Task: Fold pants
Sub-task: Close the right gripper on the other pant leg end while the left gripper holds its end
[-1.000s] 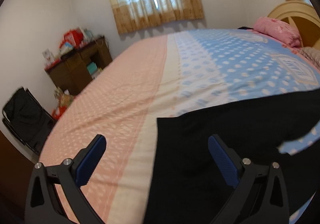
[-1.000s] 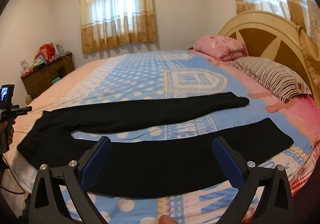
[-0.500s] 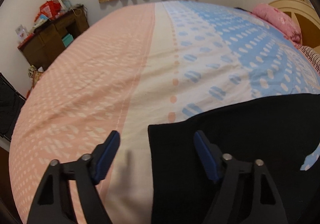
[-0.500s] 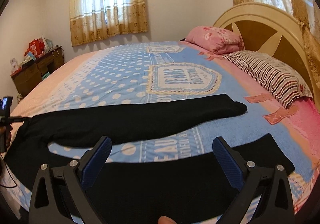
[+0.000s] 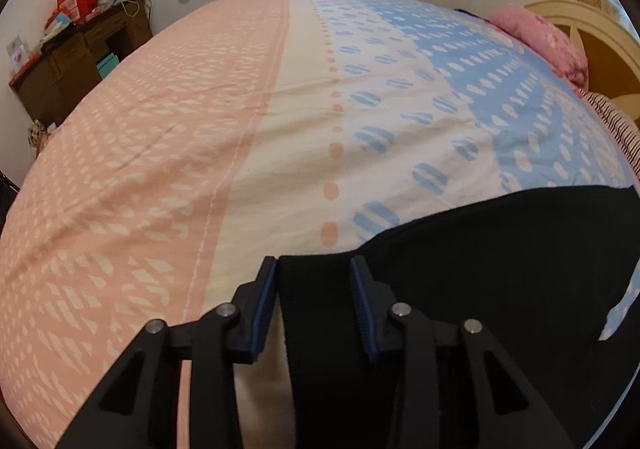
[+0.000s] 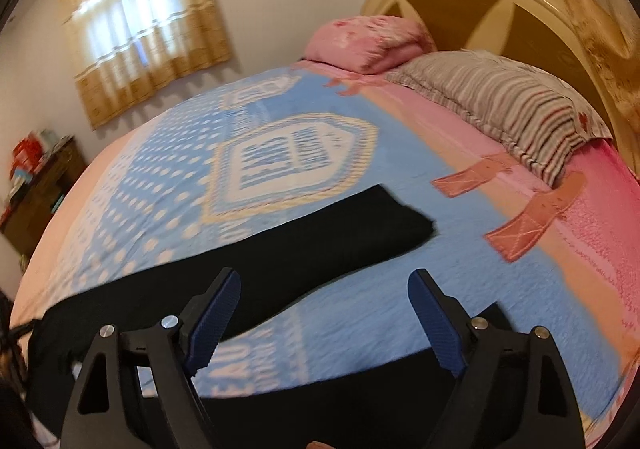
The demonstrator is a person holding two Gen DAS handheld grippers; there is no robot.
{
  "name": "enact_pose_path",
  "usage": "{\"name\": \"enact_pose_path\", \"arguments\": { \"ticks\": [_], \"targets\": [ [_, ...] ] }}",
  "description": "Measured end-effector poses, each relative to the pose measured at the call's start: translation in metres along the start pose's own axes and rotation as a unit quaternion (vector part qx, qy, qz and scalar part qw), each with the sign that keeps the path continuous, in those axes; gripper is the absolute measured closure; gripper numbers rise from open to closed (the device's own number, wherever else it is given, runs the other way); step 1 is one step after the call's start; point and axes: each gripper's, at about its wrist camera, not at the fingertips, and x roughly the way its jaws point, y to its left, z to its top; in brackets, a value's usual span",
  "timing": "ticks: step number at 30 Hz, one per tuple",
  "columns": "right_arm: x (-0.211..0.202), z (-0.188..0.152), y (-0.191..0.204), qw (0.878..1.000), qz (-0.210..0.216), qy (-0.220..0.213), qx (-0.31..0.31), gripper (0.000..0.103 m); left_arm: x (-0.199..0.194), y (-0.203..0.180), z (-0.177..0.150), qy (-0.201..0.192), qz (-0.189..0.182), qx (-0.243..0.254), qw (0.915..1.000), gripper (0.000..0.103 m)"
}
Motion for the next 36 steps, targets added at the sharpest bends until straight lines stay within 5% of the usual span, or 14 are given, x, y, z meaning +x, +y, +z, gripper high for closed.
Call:
{"name": "enact_pose_path", "arguments": {
  "ticks": [2, 4, 8, 15, 22, 25, 28, 30, 31, 34, 36],
  "targets": [
    [0.009, 0.009, -0.012, 1.0, -0.015, 0.004, 0.006, 0.023, 0.001, 0.001, 0.002, -0.003, -0.004, -0.001, 1.0, 0.07],
    [0.024, 0.02, -0.027, 0.999, -0.031, 0.016, 0.013, 0.03, 0.0, 0.001, 0.002, -0.01, -0.018, -0.001, 0.9998, 0.088],
    [0.053, 0.038, -0.048, 0.998, -0.051, 0.039, 0.019, 0.032, -0.002, -0.006, 0.001, -0.021, -0.007, 0.013, 0.9997, 0.09],
    [0.123, 0.066, -0.071, 0.994, -0.034, 0.102, 0.024, 0.031, 0.003, -0.006, 0.004, -0.011, 0.009, 0.012, 0.9998, 0.08],
    [0.18, 0.084, -0.066, 0.991, -0.03, 0.131, 0.001, 0.029, 0.004, -0.005, 0.009, -0.005, 0.048, 0.023, 0.9986, 0.045],
    [0.2, 0.089, -0.066, 0.989, -0.021, 0.146, 0.003, 0.029, 0.008, -0.004, 0.01, 0.0, 0.04, 0.028, 0.9988, 0.048],
    [0.218, 0.091, -0.064, 0.986, -0.007, 0.165, 0.002, 0.029, 0.01, -0.006, 0.01, 0.003, 0.02, 0.035, 0.9992, 0.065],
    [0.225, 0.089, -0.058, 0.984, -0.001, 0.176, -0.013, 0.03, 0.011, -0.01, 0.01, 0.003, 0.024, 0.045, 0.9987, 0.067],
    [0.226, 0.088, -0.055, 0.984, -0.003, 0.176, -0.022, 0.037, 0.01, -0.012, 0.01, 0.002, 0.022, 0.05, 0.9985, 0.07],
    [0.23, 0.088, -0.048, 0.983, -0.015, 0.176, -0.043, 0.08, 0.01, -0.007, 0.009, -0.003, -0.016, 0.044, 0.9989, 0.086],
    [0.229, 0.089, -0.049, 0.984, -0.007, 0.175, -0.038, 0.089, 0.011, -0.001, 0.009, -0.005, -0.038, 0.029, 0.9988, 0.088]
  ]
}}
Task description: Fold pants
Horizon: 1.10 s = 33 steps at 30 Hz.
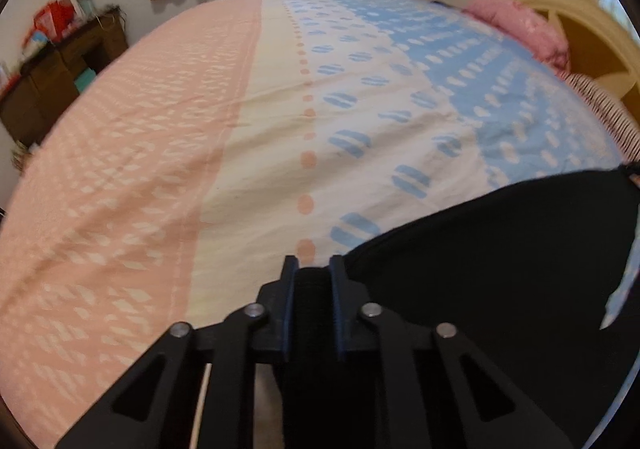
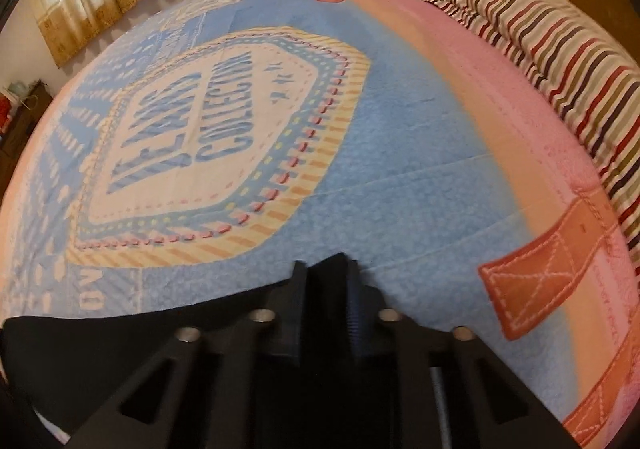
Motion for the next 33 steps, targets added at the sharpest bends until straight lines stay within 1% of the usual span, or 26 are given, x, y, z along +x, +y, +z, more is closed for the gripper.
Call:
{"name": "enact_pose_path", "arguments": {
  "ticks": [1, 3, 5, 9, 11, 14, 16, 20, 23, 26, 28, 30, 33],
  "targets": [
    [-0.002, 0.0, -0.001, 1.0, 0.0, -0.002, 0.001, 0.095, 0.0, 0.003, 0.001, -0.001, -0.009, -0.008, 0.9999, 0.089],
    [-0.012, -0.002, 0.0, 1.0, -0.002, -0.017, -0.002, 0.097, -0.002, 0.003, 0.002, -0.005, -0.008, -0.011, 0.9999, 0.09],
    [-0.024, -0.006, -0.002, 1.0, 0.002, -0.031, 0.0, 0.097, -0.01, -0.001, 0.003, -0.016, 0.0, -0.006, 0.9999, 0.09],
    [-0.056, -0.019, -0.007, 0.998, 0.015, -0.066, 0.003, 0.098, -0.028, -0.003, 0.006, -0.04, -0.004, -0.007, 0.9992, 0.091],
    [-0.071, -0.027, -0.007, 0.997, 0.021, -0.081, 0.001, 0.098, -0.038, 0.0, 0.008, -0.054, -0.021, -0.012, 0.9983, 0.091],
    [-0.094, -0.039, -0.008, 0.994, 0.028, -0.109, -0.001, 0.098, -0.049, 0.002, 0.008, -0.065, -0.033, -0.018, 0.9972, 0.091],
    [-0.115, -0.05, -0.013, 0.99, 0.04, -0.137, -0.004, 0.098, -0.057, 0.003, 0.006, -0.075, -0.037, -0.022, 0.9962, 0.091],
    [-0.147, -0.071, -0.022, 0.982, 0.067, -0.178, -0.008, 0.098, -0.077, 0.003, -0.001, -0.104, -0.06, -0.025, 0.9924, 0.091],
    [-0.172, -0.093, -0.031, 0.975, 0.083, -0.207, -0.009, 0.098, -0.093, 0.001, -0.009, -0.123, -0.078, -0.029, 0.9889, 0.091],
    [-0.19, -0.117, -0.042, 0.97, 0.097, -0.224, -0.004, 0.098, -0.106, 0.001, -0.019, -0.137, -0.095, -0.033, 0.9854, 0.091],
    [-0.197, -0.13, -0.048, 0.967, 0.104, -0.231, -0.006, 0.098, -0.117, 0.002, -0.03, -0.151, -0.112, -0.036, 0.9815, 0.091],
    [-0.206, -0.15, -0.058, 0.964, 0.116, -0.239, -0.005, 0.098, -0.124, 0.003, -0.04, -0.158, -0.127, -0.04, 0.9784, 0.091],
    [-0.21, -0.171, -0.073, 0.962, 0.125, -0.241, -0.003, 0.098, -0.133, 0.004, -0.06, -0.164, -0.147, -0.046, 0.9743, 0.091]
  ]
}}
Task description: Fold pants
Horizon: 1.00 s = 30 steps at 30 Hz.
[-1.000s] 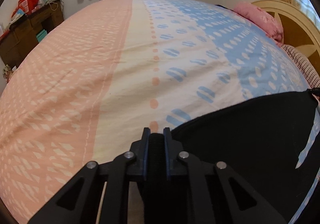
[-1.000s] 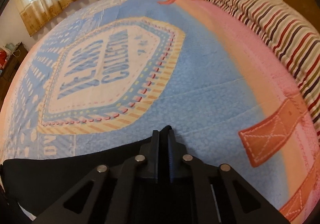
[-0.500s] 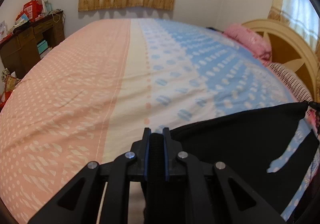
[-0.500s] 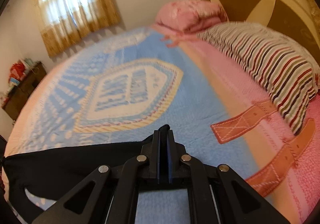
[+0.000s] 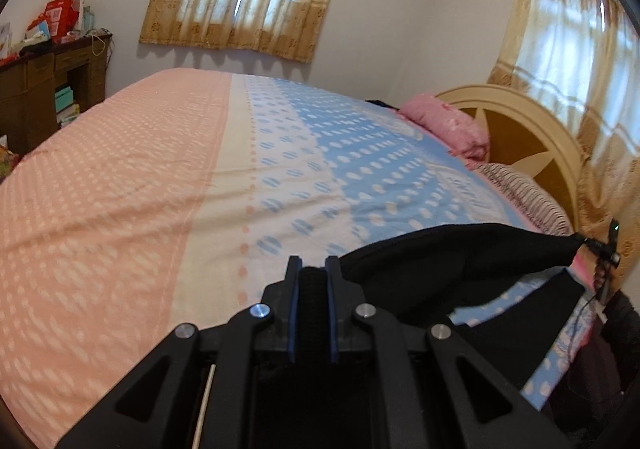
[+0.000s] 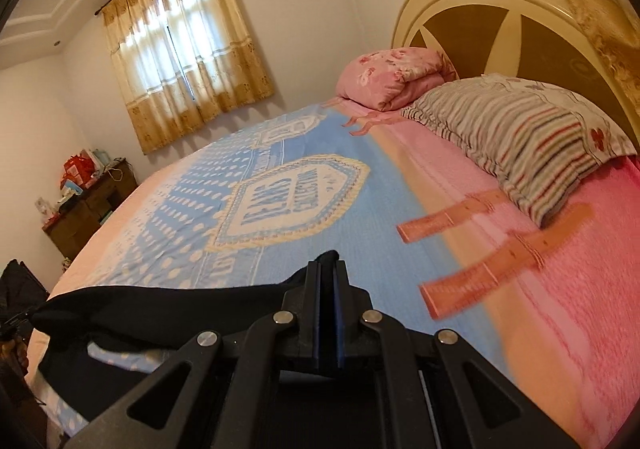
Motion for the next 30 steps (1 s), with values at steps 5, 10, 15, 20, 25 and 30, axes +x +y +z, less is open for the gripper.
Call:
{"name": "enact_pose_path", "arguments": {
  "ticks": [5, 10, 15, 20, 25, 30],
  "targets": [
    [-0.022, -0.028, -0.02, 1.0, 0.001, 0.005, 0.011, 0.098, -0.016, 0.006, -0.028, -0.002, -0.017, -0.014, 0.9998, 0.091],
    [-0.038, -0.052, -0.051, 0.999, -0.031, 0.02, 0.035, 0.103, -0.025, 0.009, -0.052, 0.008, -0.033, -0.014, 0.9993, 0.091],
    [-0.043, -0.069, -0.074, 0.996, -0.048, 0.044, 0.059, 0.103, -0.028, 0.002, -0.074, 0.025, -0.042, 0.009, 0.9988, 0.091],
    [-0.05, -0.066, -0.044, 0.996, -0.055, 0.047, 0.054, 0.094, -0.027, -0.001, -0.086, 0.037, -0.03, 0.024, 0.9986, 0.091],
    [-0.049, -0.047, 0.068, 0.996, 0.022, 0.061, -0.06, 0.038, -0.029, -0.005, -0.085, 0.032, -0.028, 0.034, 0.9985, 0.091],
    [-0.012, -0.066, 0.188, 0.966, 0.066, 0.122, -0.22, 0.038, -0.032, -0.008, -0.085, 0.025, -0.024, 0.045, 0.9984, 0.091]
  ]
}}
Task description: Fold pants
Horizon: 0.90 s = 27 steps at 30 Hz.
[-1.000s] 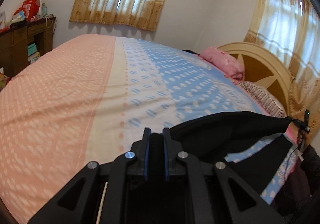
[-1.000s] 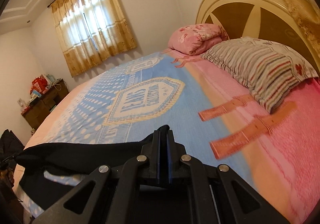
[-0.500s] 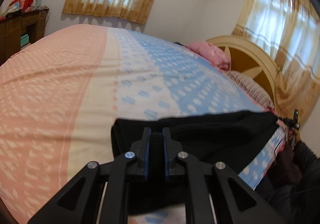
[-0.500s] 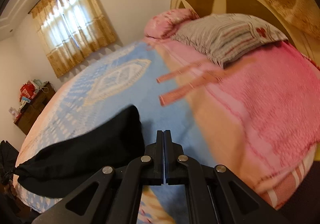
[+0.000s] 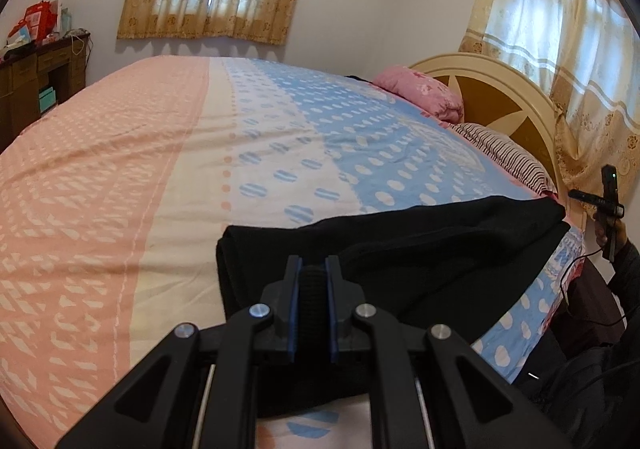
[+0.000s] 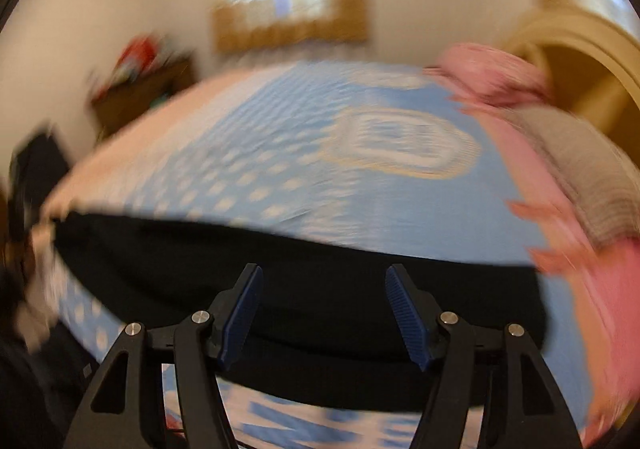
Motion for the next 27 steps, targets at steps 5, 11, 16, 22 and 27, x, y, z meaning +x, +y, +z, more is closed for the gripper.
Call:
{"name": "enact_pose_path", "arguments": {
  "ticks": [5, 11, 16, 22, 27],
  "targets": [
    [0.055, 0.006, 0.082, 0.988, 0.032, 0.068, -0.135, 0.038, -0.001, 0.0, -0.002, -0.001, 0.001, 0.004, 1.0, 0.091],
    [0.104, -0.001, 0.112, 0.97, 0.045, 0.123, -0.205, 0.038, -0.002, 0.001, -0.002, -0.001, -0.001, 0.003, 1.0, 0.091],
    [0.129, -0.015, 0.12, 0.956, 0.053, 0.17, -0.232, 0.082, -0.002, 0.001, -0.001, 0.0, 0.002, 0.007, 1.0, 0.091],
    [0.118, -0.026, 0.131, 0.95, 0.058, 0.172, -0.255, 0.1, -0.003, 0.002, 0.005, -0.003, 0.006, 0.013, 0.9999, 0.091],
    [0.085, -0.033, 0.135, 0.952, 0.075, 0.148, -0.258, 0.1, -0.007, 0.002, 0.008, -0.008, 0.009, 0.017, 0.9998, 0.091]
  ]
}}
